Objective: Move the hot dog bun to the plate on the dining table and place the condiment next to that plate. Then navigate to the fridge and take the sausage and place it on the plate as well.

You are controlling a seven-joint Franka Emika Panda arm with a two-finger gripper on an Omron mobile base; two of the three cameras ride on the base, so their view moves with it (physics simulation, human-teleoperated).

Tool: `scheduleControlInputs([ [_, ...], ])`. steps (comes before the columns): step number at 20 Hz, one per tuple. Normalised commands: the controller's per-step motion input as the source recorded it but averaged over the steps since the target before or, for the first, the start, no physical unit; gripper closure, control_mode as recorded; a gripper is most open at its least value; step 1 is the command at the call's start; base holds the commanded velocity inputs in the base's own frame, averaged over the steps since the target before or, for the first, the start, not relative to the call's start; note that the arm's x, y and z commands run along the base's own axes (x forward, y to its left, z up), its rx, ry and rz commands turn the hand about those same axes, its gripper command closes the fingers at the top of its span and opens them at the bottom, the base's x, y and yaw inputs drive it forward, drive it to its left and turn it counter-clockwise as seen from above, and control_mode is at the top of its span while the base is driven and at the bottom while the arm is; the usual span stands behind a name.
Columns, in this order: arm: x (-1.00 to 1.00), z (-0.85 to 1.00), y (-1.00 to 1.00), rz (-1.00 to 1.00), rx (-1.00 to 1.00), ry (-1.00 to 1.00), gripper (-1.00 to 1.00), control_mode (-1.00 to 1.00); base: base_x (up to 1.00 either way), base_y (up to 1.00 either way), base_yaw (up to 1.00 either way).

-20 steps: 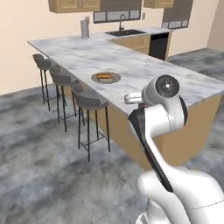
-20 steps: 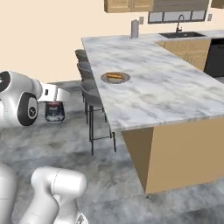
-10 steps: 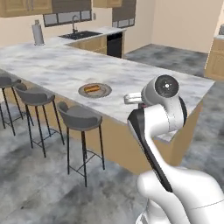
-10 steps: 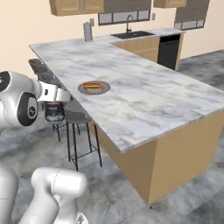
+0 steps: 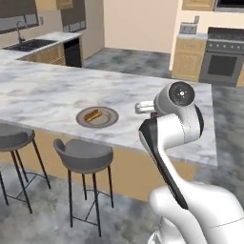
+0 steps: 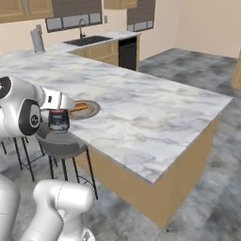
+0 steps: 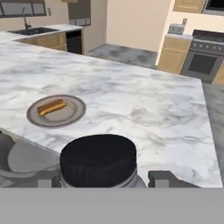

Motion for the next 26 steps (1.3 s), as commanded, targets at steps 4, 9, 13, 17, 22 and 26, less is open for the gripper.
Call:
scheduleControlInputs([
  [4,0.0,0.0,0.0,0.0,0.0,0.0,1.0,1.0,0.4,1.0,-0.57],
  [9,0.0,0.0,0.0,0.0,0.0,0.0,1.0,1.0,0.31,0.92,-0.58],
  [13,0.0,0.0,0.0,0.0,0.0,0.0,1.0,1.0,0.47,0.75,-0.57],
  [17,0.16,-0.11,0.04,-0.13,0.01,0.03,1.0,-1.0,0.28,0.45,-0.42],
  [22,0.77,-0.65,-0.34,-0.34,0.11,0.06,1.0,-1.0,0.0,0.0,0.0],
  [26,0.81,-0.79,-0.5,-0.08,0.24,0.0,1.0,-1.0,0.0,0.0,0.0],
])
